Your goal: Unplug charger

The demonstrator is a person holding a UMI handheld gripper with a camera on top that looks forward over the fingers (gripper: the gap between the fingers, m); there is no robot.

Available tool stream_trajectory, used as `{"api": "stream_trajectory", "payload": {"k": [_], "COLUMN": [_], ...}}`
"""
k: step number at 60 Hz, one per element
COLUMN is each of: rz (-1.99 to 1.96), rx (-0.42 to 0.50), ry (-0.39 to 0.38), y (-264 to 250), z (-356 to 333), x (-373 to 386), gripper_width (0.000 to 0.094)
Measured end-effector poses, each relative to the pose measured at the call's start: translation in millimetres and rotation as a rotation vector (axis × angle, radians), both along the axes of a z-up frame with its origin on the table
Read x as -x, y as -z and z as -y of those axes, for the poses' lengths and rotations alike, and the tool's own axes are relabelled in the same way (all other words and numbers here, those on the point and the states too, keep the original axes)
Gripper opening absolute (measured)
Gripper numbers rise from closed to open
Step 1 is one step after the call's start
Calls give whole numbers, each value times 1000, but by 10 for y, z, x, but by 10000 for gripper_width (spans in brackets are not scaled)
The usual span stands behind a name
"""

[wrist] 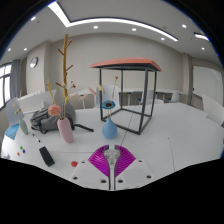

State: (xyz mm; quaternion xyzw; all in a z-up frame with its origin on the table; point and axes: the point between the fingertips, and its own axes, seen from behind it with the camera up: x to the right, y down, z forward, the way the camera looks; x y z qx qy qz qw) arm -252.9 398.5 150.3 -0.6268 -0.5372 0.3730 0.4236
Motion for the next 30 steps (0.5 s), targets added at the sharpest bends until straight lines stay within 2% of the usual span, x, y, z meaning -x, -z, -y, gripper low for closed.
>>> {"api": "stream_trajectory", "payload": {"k": [10, 23, 25, 30], "rz": [156, 294, 303, 302], "rx": [-39, -52, -41, -40], "ry": [3, -56, -54, -40], "y": [833, 1604, 1635, 1539], "z": [-402, -347, -337, -353], "x": [-115, -231, -249, -332], "gripper_width": [83, 238, 337, 790]}}
